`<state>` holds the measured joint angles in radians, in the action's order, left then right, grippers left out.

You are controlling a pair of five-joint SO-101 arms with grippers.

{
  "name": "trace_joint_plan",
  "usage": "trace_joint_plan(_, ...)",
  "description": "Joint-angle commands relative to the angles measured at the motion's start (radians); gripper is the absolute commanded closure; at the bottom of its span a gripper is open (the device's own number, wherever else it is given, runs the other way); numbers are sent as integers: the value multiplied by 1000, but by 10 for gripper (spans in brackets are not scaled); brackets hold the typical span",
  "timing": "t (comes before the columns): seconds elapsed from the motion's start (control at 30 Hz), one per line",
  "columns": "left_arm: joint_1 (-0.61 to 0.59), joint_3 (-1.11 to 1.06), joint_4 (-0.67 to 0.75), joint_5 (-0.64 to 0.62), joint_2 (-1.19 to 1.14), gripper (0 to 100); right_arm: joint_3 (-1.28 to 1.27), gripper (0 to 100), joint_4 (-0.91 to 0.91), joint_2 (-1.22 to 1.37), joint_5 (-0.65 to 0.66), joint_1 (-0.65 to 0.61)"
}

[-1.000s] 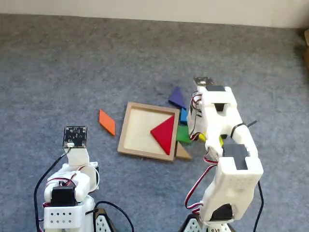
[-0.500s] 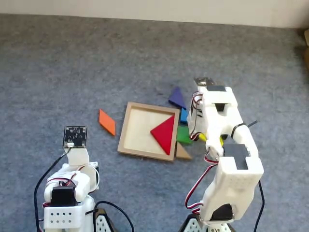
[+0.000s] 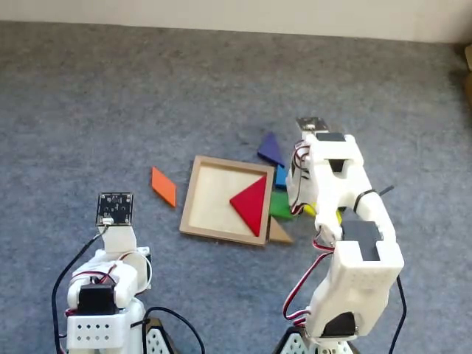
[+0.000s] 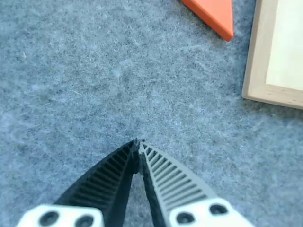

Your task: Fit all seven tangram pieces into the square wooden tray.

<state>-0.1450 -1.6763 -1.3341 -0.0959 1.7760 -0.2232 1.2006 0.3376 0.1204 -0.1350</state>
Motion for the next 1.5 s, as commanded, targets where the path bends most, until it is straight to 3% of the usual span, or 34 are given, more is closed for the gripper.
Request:
trace_joint_plan(0.0, -13, -19, -2, 8, 50, 994, -4, 673, -35, -2, 5, 13)
trace_joint_plan(0.23, -13, -19, -2, 8, 50, 994, 2, 819, -36, -7, 6, 13)
trace_joint_plan(0.93, -13, -19, -2, 8, 50, 994, 94, 824, 99, -156, 11, 58)
trace_joint_plan(1.2, -13, -19, -2, 8, 50, 994, 97, 824, 99, -209, 164, 48)
trace_joint_plan(1.47, -13, -19, -2, 8, 50, 994, 99, 824, 90, -220, 279, -68)
